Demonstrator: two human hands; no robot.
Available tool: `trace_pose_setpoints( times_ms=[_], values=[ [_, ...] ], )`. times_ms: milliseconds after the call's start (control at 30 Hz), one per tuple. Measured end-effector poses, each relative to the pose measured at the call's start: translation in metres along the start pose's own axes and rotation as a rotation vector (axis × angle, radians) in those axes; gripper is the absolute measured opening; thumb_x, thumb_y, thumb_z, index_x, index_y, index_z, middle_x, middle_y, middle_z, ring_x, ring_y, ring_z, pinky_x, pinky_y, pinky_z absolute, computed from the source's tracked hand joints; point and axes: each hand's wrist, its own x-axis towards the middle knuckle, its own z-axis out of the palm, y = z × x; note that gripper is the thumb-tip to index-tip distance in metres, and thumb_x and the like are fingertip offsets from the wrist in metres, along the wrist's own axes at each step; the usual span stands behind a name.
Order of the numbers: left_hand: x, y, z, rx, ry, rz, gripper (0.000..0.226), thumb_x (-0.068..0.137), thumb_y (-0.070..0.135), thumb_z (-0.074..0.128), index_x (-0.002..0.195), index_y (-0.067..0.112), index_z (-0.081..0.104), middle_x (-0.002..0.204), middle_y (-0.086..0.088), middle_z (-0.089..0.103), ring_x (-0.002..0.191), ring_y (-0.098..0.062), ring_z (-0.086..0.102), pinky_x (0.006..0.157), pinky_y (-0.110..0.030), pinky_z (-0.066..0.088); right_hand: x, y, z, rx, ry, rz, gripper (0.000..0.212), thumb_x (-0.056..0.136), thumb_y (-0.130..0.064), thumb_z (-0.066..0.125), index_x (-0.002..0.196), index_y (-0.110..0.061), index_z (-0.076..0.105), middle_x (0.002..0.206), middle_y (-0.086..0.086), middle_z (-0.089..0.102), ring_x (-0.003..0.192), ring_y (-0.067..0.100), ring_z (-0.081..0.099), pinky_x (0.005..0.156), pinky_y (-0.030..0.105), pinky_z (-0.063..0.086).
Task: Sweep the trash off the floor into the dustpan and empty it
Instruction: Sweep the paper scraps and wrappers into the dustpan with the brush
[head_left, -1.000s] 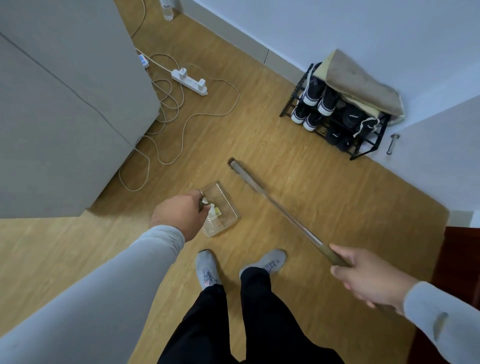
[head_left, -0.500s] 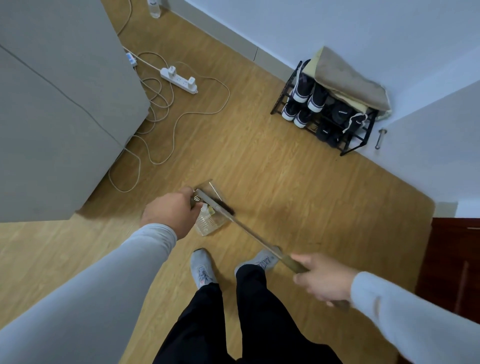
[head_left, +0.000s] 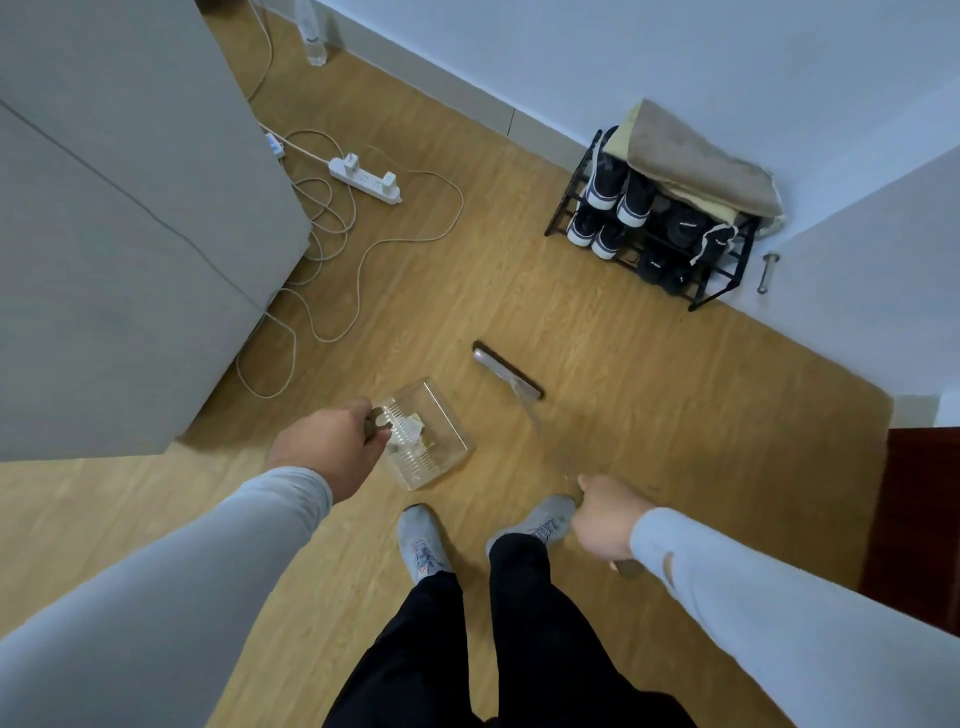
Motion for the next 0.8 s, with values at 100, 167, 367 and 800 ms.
trace_pose_setpoints(
  times_ms=[100,167,367,800],
  values=[
    [-0.007,-0.006,0.005,0.016,-0.004,-0.022,0.028,0.098,0.052,0.047,0.095,0.025,0.053,0.076,0.005,0.061,0.069,-0.020,0.060,0.057,-0.031,0.050,0.001,-0.009,0.039,-0.078,-0.025,-0.060,0.041,0.094,-0.009,0.048,0.133,0.004,0.053,0.126,0.021,0.064,0.102,0.032,0.064,0.087,0.037,0.053],
    [-0.010,-0.006,0.009,0.021,-0.001,-0.013,0.029,0.098,0.053,0.045,0.095,0.025,0.051,0.077,0.005,0.062,0.068,-0.020,0.061,0.057,-0.032,0.051,-0.006,-0.004,0.047,-0.052,-0.052,-0.119,0.044,0.092,-0.010,0.050,0.134,0.002,0.053,0.115,0.019,0.066,0.088,0.026,0.058,0.077,0.035,0.053],
    [-0.010,-0.007,0.012,0.000,0.024,-0.006,0.027,0.097,0.053,0.044,0.098,0.028,0.053,0.076,0.007,0.062,0.069,-0.020,0.063,0.061,-0.033,0.056,-0.044,0.055,-0.023,0.487,-0.166,-0.035,0.057,0.101,-0.015,0.056,0.154,-0.030,0.040,0.064,0.000,0.051,0.044,0.007,0.039,0.039,0.024,0.034],
    [-0.009,-0.007,0.013,0.010,0.035,0.018,0.027,0.098,0.051,0.044,0.096,0.024,0.051,0.071,0.005,0.059,0.066,-0.021,0.060,0.055,-0.031,0.051,-0.004,-0.002,0.047,-0.167,-0.057,-0.004,0.054,0.097,-0.010,0.046,0.150,-0.004,0.040,0.136,0.015,0.057,0.113,0.030,0.063,0.091,0.033,0.052]
  ],
)
